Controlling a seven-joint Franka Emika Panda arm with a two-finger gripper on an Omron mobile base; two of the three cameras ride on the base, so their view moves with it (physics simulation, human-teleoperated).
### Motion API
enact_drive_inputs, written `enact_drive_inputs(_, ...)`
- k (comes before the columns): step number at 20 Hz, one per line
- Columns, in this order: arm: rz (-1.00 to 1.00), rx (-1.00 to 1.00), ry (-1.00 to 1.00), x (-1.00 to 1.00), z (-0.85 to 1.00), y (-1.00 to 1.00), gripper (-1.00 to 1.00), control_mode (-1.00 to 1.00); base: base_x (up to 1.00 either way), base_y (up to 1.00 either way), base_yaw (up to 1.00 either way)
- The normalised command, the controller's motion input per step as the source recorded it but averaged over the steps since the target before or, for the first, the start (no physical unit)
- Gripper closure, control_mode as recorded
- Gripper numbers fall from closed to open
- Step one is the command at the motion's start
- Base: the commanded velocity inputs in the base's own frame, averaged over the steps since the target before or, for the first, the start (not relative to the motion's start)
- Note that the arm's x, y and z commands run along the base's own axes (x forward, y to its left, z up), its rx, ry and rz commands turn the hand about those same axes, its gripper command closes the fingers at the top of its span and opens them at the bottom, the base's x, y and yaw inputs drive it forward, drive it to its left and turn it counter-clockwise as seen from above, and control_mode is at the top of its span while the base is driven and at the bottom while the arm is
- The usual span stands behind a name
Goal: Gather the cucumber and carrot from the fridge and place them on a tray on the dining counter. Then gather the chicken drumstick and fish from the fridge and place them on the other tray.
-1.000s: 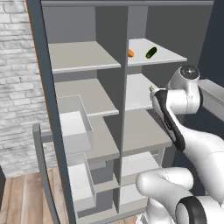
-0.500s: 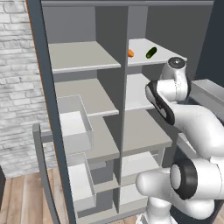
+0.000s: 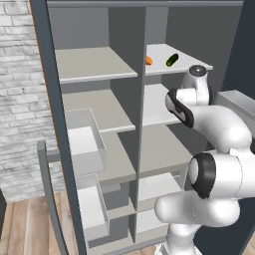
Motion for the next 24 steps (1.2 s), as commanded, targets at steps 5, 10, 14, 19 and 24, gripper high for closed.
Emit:
enact_drive_inputs(5, 0.00, -0.01, -0.02, 0.43, -0.18, -0.13, -1.00, -1.00, 0.00, 0.00, 0.00)
enact_drive_inputs(10, 0.00, 0.00, 0.00, 0.50, -0.09, -0.16, -1.00, -1.00, 0.00, 0.00, 0.00)
enact_drive_inputs(14, 0.03, 0.00, 0.00, 0.48, -0.03, -0.16, -1.00, -1.00, 0.00, 0.00, 0.00)
enact_drive_inputs(19, 0.05, 0.00, 0.07, 0.31, -0.18, -0.16, -1.00, -1.00, 0.00, 0.00, 0.00)
enact_drive_inputs(24, 0.05, 0.00, 0.09, 0.23, -0.24, -0.15, -1.00, -1.00, 0.00, 0.00, 0.00)
